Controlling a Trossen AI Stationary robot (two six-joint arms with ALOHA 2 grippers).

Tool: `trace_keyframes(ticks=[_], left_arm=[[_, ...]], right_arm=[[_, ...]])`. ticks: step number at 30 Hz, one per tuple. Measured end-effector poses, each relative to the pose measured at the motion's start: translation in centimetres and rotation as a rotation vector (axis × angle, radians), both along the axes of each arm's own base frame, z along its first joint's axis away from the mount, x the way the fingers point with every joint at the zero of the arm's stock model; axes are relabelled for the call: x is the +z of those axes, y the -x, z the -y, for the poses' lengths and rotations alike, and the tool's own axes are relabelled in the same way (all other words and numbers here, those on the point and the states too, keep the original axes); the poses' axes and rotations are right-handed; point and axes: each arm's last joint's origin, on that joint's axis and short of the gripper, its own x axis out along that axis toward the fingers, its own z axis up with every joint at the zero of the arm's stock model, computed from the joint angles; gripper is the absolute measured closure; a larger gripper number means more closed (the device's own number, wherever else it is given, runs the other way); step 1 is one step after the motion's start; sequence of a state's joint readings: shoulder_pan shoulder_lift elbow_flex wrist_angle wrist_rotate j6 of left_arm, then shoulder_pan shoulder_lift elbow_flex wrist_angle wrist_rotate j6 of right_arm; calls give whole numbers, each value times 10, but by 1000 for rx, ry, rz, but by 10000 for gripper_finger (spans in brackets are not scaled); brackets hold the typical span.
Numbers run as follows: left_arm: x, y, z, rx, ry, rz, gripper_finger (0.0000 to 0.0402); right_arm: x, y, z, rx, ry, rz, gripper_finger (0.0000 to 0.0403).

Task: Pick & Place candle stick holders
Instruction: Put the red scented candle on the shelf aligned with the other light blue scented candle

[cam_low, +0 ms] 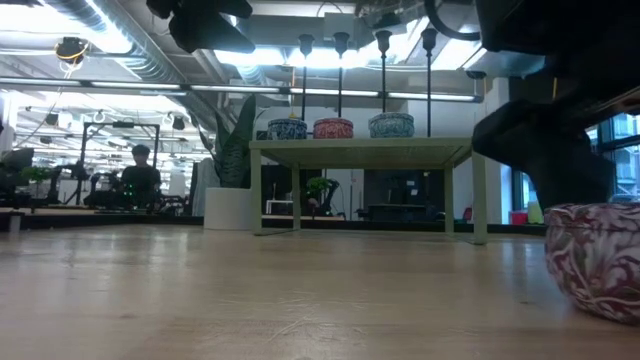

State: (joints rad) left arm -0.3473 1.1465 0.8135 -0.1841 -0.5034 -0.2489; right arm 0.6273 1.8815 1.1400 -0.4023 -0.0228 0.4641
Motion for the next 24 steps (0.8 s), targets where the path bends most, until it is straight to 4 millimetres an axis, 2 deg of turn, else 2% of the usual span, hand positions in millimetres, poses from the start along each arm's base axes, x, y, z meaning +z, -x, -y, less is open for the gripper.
trace_keyframes(ticks=[19,24], left_arm=[[0,0,0,0,0,0,38],[0,0,0,0,0,0,38]], right_arm=[[0,-1,1,-84,-10,-6,66],[0,-1,1,-82,-10,-5,87]])
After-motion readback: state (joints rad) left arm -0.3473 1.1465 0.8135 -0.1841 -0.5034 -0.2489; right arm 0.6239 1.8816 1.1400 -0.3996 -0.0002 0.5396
